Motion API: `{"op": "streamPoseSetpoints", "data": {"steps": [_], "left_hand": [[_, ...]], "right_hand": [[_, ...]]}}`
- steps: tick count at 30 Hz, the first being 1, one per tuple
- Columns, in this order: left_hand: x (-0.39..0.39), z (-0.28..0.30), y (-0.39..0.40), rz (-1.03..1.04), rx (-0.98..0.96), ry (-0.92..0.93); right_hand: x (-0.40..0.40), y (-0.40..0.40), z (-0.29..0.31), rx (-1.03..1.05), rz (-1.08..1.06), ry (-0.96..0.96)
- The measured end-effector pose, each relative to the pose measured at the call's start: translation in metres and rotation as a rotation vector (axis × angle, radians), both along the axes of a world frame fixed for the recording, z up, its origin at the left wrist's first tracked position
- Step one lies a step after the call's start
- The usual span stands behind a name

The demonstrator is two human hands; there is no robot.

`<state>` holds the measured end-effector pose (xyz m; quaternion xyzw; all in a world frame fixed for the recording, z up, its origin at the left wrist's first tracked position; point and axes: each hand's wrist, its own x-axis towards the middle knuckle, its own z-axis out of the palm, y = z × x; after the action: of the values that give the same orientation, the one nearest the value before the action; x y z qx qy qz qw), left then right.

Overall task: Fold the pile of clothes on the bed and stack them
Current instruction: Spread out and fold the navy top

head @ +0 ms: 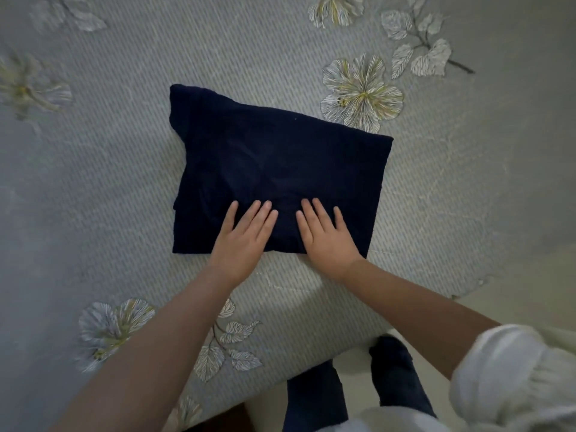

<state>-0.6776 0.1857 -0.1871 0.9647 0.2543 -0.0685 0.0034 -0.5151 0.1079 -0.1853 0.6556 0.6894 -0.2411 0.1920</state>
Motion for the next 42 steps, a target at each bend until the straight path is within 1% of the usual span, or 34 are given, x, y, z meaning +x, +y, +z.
{"op": "streamPoseSetpoints", "data": {"steps": [3,6,8,9,11,12,13,15,18,22,28,31,33,38,40,42], "left_hand": [[0.006,0.003,0.006,-0.031,0.056,-0.076],[0.015,0.014,0.01,-0.087,0.035,-0.155],[0.025,0.029,0.008,-0.138,0.003,-0.231],[0.033,0.039,0.006,-0.156,-0.001,-0.268],[0.056,0.061,0.0,-0.185,0.006,-0.318],[0.071,0.073,-0.004,-0.198,0.013,-0.329],[0.088,0.085,-0.009,-0.212,0.014,-0.328],[0.127,0.108,-0.021,-0.271,0.051,-0.329],[0.2,0.141,-0.051,-0.389,0.101,-0.33],[0.313,0.181,-0.121,-0.51,0.104,-0.375],[0.487,0.249,-0.255,-0.672,0.121,-0.343],[0.565,0.269,-0.304,-0.726,0.113,-0.262],[0.619,0.278,-0.327,-0.743,0.11,-0.212],[0.768,0.288,-0.355,-0.808,0.141,-0.203],[0.837,0.297,-0.361,-0.813,0.173,-0.196],[0.908,0.298,-0.366,-0.849,0.137,-0.206]], "right_hand": [[0.01,0.006,0.009,0.013,-0.021,0.077],[0.028,0.004,0.024,0.046,-0.022,0.131],[0.045,-0.004,0.041,0.087,-0.014,0.126],[0.054,-0.008,0.052,0.176,-0.014,0.125],[0.074,-0.02,0.075,0.425,0.008,0.115],[0.087,-0.028,0.084,0.525,-0.026,0.118],[0.102,-0.036,0.094,0.592,-0.06,0.116],[0.133,-0.056,0.117,0.658,-0.101,0.085],[0.189,-0.102,0.147,0.749,-0.183,0.049],[0.278,-0.196,0.187,0.809,-0.313,-0.033],[0.431,-0.345,0.246,0.758,-0.428,-0.195],[0.504,-0.398,0.264,0.754,-0.439,-0.277],[0.554,-0.423,0.271,0.782,-0.423,-0.324],[0.691,-0.456,0.281,0.778,-0.396,-0.411],[0.753,-0.46,0.289,0.777,-0.415,-0.455],[0.813,-0.465,0.297,0.733,-0.471,-0.471]]}}
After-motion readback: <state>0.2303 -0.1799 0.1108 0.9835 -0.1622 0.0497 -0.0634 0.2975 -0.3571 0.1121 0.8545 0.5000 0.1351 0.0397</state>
